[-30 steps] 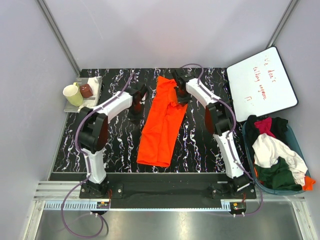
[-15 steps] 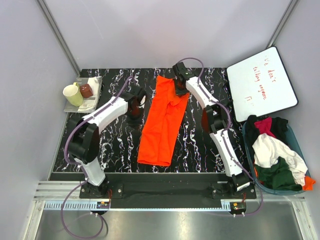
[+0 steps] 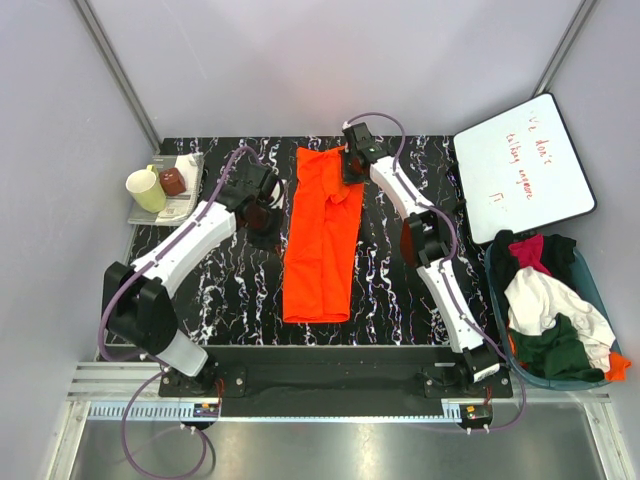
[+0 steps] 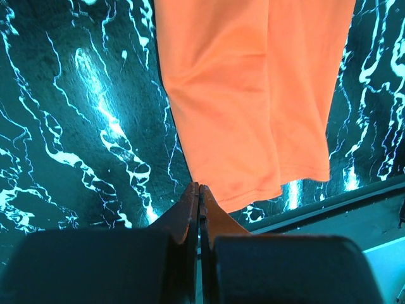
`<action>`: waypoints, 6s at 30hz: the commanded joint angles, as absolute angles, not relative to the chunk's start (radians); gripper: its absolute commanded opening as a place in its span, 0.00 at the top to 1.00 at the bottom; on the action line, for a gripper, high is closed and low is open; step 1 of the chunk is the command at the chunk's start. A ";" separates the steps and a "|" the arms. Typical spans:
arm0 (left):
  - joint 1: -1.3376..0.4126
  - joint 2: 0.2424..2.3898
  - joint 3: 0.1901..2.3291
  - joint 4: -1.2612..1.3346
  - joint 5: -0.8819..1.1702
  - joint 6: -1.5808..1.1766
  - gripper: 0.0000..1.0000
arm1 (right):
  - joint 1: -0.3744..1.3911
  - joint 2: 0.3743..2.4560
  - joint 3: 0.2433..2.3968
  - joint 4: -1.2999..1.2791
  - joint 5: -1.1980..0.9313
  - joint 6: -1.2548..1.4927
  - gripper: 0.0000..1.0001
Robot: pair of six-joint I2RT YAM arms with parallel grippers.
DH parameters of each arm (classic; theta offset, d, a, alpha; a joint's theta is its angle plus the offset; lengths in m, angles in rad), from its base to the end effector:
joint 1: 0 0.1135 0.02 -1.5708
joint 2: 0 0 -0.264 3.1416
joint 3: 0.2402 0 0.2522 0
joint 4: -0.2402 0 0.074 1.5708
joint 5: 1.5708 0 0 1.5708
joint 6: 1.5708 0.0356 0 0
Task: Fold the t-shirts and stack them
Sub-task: Fold the tshirt
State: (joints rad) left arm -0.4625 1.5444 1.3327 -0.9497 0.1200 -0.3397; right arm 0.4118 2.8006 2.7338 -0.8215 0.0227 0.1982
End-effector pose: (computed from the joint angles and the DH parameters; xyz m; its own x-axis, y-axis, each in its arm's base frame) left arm 0.2743 -0.1415 0.2843 -0.9359 0.0970 -0.3387 0.1843 0.9541 -0.2362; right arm 0.5376 0.2339 0.1603 -0.7734 -0.1230 -0.6219 -0.2394 0.9650 0.1069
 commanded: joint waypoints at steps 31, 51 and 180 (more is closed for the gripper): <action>-0.388 1.322 0.620 -0.466 0.515 -0.649 0.02 | 0.410 1.454 0.749 -0.394 -0.583 0.804 0.06; -0.388 1.393 0.548 -0.373 0.517 -0.692 0.28 | 0.594 1.749 0.687 -0.057 -0.718 1.078 0.44; -0.364 2.134 1.529 -0.517 0.497 -0.678 0.15 | 0.173 2.143 1.597 -0.595 -0.485 0.466 0.42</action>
